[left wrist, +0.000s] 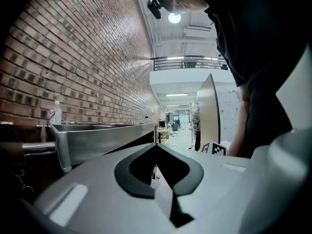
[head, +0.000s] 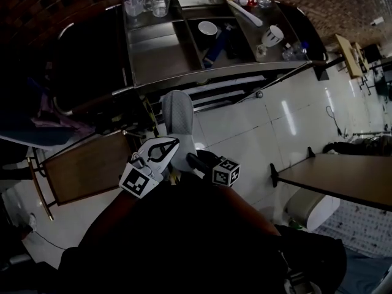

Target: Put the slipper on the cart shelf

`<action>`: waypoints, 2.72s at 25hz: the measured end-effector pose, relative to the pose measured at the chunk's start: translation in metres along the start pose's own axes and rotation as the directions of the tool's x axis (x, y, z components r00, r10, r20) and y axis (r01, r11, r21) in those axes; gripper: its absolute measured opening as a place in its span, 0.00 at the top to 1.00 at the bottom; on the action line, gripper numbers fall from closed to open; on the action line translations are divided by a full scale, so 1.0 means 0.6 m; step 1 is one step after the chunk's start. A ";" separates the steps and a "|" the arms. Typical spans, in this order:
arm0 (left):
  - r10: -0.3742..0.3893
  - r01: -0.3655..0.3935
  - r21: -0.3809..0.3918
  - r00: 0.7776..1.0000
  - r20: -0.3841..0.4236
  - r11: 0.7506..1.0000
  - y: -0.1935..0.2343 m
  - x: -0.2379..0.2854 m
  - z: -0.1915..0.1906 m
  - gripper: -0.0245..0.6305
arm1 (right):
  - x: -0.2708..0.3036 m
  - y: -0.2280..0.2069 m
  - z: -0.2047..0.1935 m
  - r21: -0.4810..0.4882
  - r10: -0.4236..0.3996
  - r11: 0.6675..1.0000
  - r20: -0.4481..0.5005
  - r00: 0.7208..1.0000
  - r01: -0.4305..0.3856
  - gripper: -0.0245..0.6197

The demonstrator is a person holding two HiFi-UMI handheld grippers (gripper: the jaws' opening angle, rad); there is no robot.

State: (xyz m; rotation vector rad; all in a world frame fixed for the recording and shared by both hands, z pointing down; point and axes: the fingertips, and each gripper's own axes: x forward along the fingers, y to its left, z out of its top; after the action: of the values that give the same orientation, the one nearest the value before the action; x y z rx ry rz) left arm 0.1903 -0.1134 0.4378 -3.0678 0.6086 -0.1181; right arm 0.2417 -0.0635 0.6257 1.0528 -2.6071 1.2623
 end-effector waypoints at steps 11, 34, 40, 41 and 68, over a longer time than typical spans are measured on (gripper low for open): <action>0.058 -0.059 -0.022 0.998 -0.027 0.998 0.039 0.100 -0.045 0.96 | 0.095 -0.126 0.065 0.218 0.044 0.976 -0.071 0.997 -0.027 0.86; 0.234 -0.238 -0.071 0.971 -0.056 0.969 0.177 0.152 -0.078 0.96 | 0.280 -0.249 0.253 0.127 0.024 0.992 -0.025 0.999 -0.021 0.86; 0.240 -0.243 -0.047 0.969 -0.055 0.969 0.182 0.157 -0.075 0.96 | 0.307 -0.261 0.288 -0.034 -0.019 0.999 0.027 0.999 0.019 0.86; 0.238 -0.239 -0.029 0.970 -0.048 0.971 0.183 0.158 -0.071 0.96 | 0.310 -0.262 0.293 -0.065 -0.028 0.997 0.040 0.999 0.030 0.86; 0.247 -0.246 0.042 0.969 -0.030 0.968 0.172 0.126 -0.057 0.96 | 0.309 -0.304 0.348 -0.388 -0.287 0.867 0.125 0.950 0.313 0.54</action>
State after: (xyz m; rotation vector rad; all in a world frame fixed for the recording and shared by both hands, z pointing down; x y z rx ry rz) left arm 0.2181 -0.2376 0.4746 -2.9279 0.9707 -0.1775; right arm 0.2573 -0.3935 0.6709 1.3548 -2.4575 0.5950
